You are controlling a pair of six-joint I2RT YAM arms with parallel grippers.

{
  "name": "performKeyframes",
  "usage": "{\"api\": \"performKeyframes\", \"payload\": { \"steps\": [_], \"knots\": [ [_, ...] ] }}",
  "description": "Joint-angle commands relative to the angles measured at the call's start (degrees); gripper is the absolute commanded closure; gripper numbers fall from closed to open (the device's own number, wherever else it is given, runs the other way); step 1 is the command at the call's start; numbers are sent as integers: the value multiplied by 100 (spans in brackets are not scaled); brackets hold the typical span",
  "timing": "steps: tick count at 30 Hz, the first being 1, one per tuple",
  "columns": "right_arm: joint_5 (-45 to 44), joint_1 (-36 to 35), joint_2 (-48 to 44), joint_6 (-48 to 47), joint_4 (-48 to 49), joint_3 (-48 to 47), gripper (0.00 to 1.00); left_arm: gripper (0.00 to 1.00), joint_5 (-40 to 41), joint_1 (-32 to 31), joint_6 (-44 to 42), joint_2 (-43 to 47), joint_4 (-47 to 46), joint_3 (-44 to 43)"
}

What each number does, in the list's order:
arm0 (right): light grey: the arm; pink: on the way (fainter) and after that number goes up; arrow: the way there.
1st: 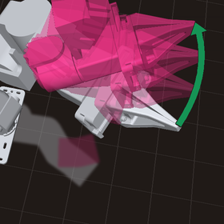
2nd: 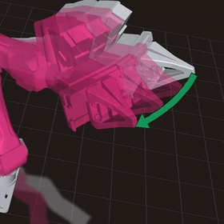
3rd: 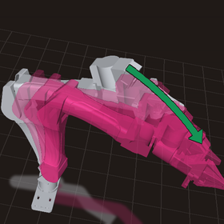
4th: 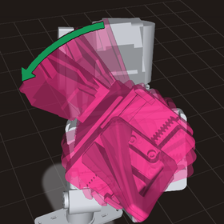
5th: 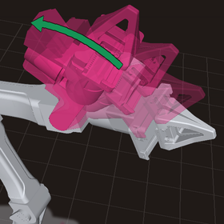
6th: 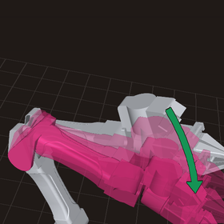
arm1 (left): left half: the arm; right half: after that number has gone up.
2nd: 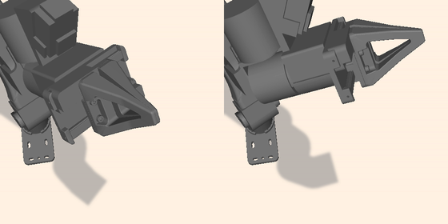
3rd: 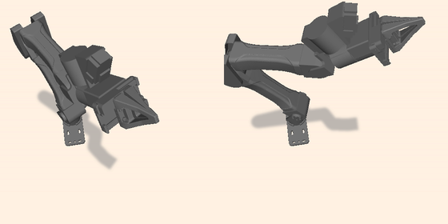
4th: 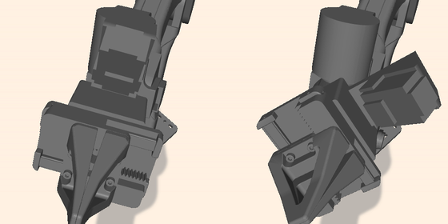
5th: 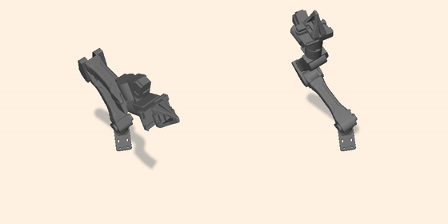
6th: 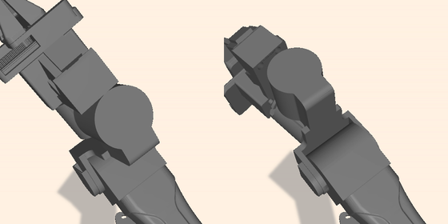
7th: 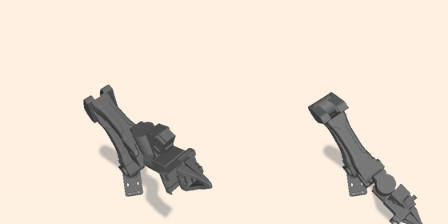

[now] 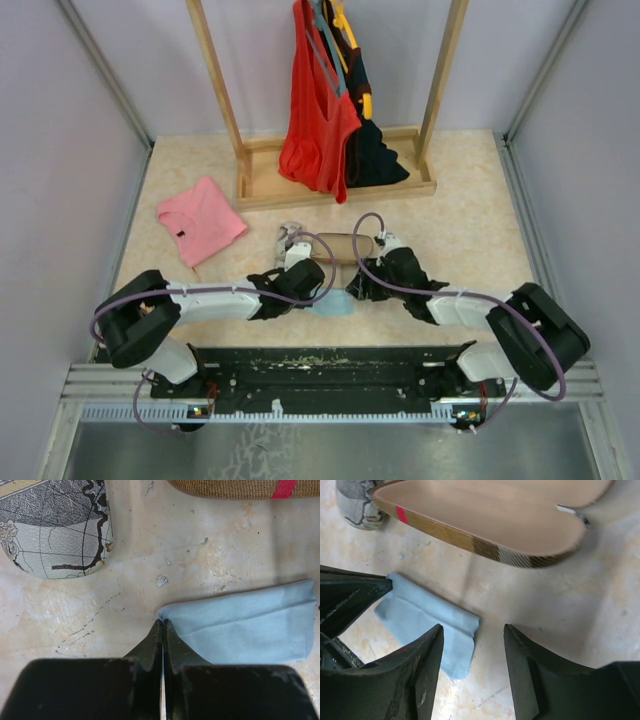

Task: Organize the sunglasses
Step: Pick up the glasses cleaning cloth from the center of the board.

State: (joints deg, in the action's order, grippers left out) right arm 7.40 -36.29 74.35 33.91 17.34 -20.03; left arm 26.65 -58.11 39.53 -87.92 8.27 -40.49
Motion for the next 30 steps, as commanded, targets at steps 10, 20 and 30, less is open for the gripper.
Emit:
{"api": "performKeyframes", "payload": {
  "steps": [10,20,30],
  "knots": [
    [1030,271,1209,-380,698,-365,49,100,-64,80,-24,-305,729,154],
    [1658,332,1523,-556,349,-438,51,100,-73,82,-25,-332,719,158],
    [1751,333,1496,-449,-32,-442,54,100,-73,83,-42,-306,720,176]
  ]
}}
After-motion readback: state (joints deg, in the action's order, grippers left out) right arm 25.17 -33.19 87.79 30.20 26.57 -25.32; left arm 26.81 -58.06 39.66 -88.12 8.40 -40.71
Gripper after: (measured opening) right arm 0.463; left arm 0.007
